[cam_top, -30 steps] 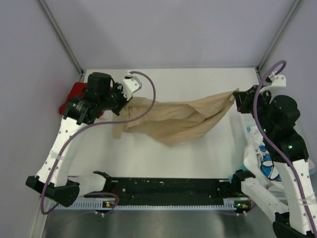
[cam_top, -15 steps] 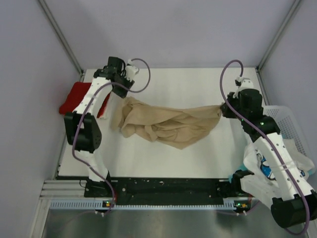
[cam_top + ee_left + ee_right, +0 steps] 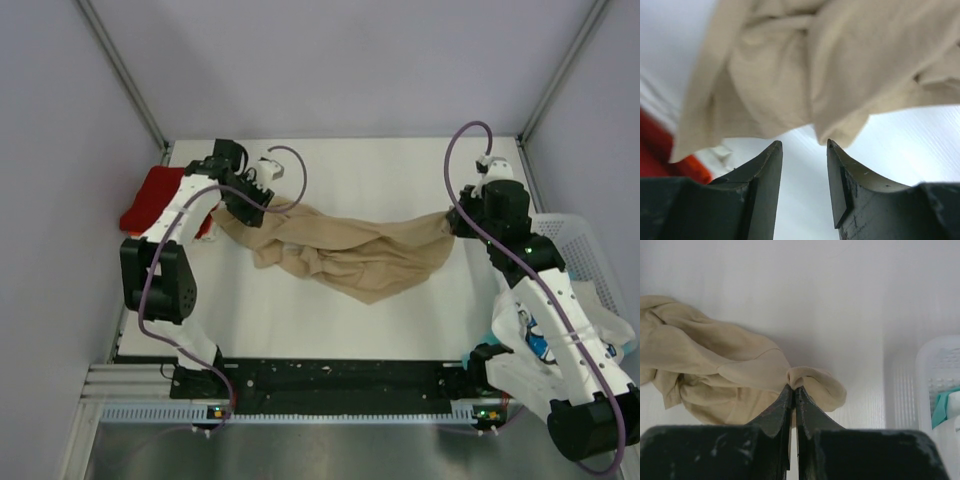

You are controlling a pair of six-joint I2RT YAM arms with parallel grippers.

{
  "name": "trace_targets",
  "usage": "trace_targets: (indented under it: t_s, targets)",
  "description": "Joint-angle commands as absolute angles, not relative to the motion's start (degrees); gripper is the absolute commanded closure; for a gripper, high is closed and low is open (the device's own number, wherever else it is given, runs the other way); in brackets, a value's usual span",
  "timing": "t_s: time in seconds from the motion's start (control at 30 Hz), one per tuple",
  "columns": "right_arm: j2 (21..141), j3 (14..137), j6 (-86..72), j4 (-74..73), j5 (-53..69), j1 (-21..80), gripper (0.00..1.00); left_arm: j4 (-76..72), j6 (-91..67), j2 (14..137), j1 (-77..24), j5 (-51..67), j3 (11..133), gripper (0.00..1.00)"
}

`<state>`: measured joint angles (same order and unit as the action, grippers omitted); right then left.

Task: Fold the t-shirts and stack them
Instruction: Flatten out the tshirt

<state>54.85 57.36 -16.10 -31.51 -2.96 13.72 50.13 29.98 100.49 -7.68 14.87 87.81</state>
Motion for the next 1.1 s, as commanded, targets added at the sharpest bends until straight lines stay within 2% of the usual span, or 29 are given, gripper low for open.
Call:
trace_targets:
  t_s: [0.0,0.13,0.33,0.37,0.43,0.47,0.6,0.73,0.87,0.97,1.07]
  targets:
    - [54.8,57.4,-15.6,-28.4,-4.3,13.5,1.0,53.5,34.4,99.3,-7.8,22.1,81.1,0.54]
    - [55.0,57.4,-15.6,-28.2,-4.2,13.5,1.0,49.7,33.6,101.2,-8.7,22.8,77.2,0.53]
    - [54.6,57.1,-15.5,-28.3,-4.7,13.4,1.0,45.5,31.1,105.7,-10.0,23.5,78.0,0.55]
    - [54.6,57.2,-15.5,-28.3,-4.9,13.4,1.0,44.7,30.4,106.3,-10.2,22.5,78.3,0.62]
    - [54.8,57.3,-15.5,-28.2,-5.4,13.4,1.0,43.6,28.8,106.7,-10.2,20.2,79.4,0.95]
    - [55.0,57.6,-15.6,-28.3,-5.8,13.5,1.0,43.3,28.4,106.4,-10.2,19.0,80.3,1.0]
    - [60.5,63.9,-16.1,-27.2,-4.8,10.9,1.0,40.0,25.8,102.8,-10.1,10.8,85.5,1.0]
    - [71.2,81.3,-16.4,-26.5,-2.4,8.0,1.0,38.0,24.3,100.6,-10.1,-2.0,98.2,1.0]
    - [80.2,103.0,-16.3,-29.5,-1.8,7.5,1.0,36.8,26.6,97.6,-9.9,-10.1,107.8,1.0]
    - [81.6,112.7,-15.6,-31.1,-1.3,7.5,1.0,34.1,29.1,92.8,-9.6,-12.9,109.1,1.0]
    - [78.9,115.0,-13.9,-31.0,-3.1,7.5,1.0,32.8,31.9,87.3,-9.5,-13.2,107.8,1.0]
